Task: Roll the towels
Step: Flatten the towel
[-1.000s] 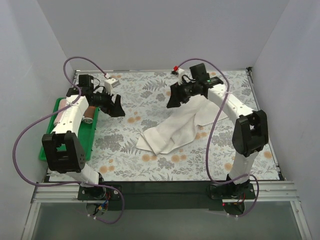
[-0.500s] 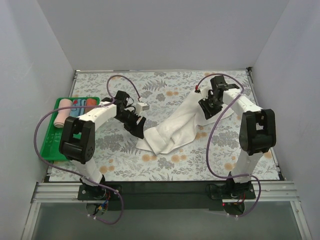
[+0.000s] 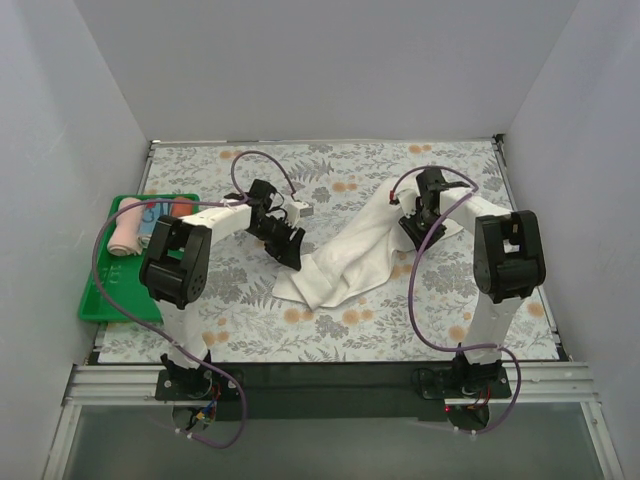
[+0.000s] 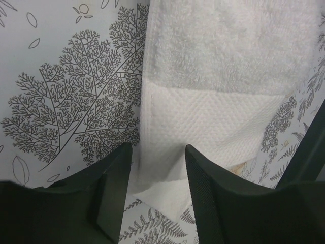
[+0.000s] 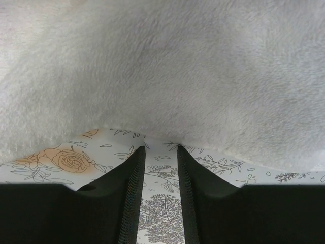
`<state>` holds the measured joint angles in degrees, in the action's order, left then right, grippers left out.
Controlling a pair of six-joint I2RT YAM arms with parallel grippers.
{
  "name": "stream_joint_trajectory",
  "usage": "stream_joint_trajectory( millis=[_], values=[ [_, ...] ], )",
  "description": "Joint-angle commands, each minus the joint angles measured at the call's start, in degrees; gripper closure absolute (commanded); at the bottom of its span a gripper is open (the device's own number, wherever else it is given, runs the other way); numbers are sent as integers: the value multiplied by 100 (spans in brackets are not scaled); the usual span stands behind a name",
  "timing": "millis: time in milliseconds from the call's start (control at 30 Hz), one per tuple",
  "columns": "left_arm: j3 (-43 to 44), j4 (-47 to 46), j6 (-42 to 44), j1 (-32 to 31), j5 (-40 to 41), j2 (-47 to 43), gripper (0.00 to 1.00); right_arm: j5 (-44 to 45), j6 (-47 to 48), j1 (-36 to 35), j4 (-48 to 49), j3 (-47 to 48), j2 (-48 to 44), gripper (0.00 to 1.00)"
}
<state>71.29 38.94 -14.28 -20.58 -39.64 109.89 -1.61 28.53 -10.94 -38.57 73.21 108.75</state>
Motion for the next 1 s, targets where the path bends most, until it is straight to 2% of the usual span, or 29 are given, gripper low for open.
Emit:
stream_joint_trajectory(
  millis=[0, 33, 133, 167, 267, 467, 567, 733, 967],
  values=[
    [70, -211, -66, -78, -176, 15, 61, 134, 135, 30, 60, -255, -55, 67],
    [52, -229, -74, -87, -124, 7, 74, 126, 152, 48, 60, -255, -186, 67],
    [78, -220, -57, -78, 78, -116, 96, -76, 188, 162, 25, -132, -451, 67],
    [87, -203, -48, -78, 149, -169, 100, -268, 170, 223, 25, 77, -495, 67],
    [184, -27, 57, -78, 368, -353, 100, -628, -31, 426, 42, 569, -513, 67],
    [474, 412, 224, -69, 527, -477, 100, -999, -357, 435, 68, 1213, 145, 67],
    [623, 536, 251, -60, 667, -486, 100, -825, -410, 373, 60, 1292, 567, 68],
    [1036, 816, 312, 282, 975, -477, 99, -236, -95, 303, 51, 627, 666, 69],
    [1888, 1019, 541, 923, 1151, -38, 99, 125, 748, 294, 95, -665, -11, 71]
  ],
)
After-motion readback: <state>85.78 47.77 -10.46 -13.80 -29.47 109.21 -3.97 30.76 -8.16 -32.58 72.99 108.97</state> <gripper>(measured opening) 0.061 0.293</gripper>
